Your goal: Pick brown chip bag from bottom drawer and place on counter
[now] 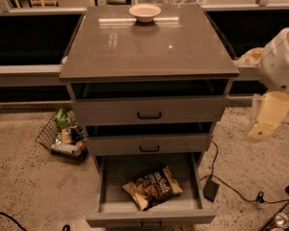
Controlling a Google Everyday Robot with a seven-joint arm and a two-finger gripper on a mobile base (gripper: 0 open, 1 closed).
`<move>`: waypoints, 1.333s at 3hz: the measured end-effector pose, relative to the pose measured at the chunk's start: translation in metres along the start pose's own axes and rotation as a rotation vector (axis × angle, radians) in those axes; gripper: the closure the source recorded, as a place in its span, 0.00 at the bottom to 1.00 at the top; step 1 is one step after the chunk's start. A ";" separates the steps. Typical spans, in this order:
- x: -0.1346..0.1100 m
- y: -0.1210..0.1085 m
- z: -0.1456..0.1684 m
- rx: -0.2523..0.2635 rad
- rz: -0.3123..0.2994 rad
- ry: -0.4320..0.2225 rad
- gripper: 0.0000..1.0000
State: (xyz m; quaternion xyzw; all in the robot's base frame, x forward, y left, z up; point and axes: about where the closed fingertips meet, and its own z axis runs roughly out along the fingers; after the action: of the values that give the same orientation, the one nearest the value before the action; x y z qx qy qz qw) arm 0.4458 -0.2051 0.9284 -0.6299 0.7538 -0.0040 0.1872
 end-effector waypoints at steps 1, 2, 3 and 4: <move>0.008 0.007 0.073 -0.053 -0.021 -0.132 0.00; 0.013 0.019 0.145 -0.105 0.003 -0.304 0.00; 0.017 0.028 0.189 -0.147 0.041 -0.390 0.00; 0.017 0.028 0.189 -0.147 0.041 -0.390 0.00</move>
Offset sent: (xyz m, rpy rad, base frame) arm 0.0292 0.0301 -0.1953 0.4501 0.0453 0.1217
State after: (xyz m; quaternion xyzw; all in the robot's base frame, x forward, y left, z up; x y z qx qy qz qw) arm 0.4709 -0.1720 0.7406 -0.6152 0.7141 0.1769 0.2833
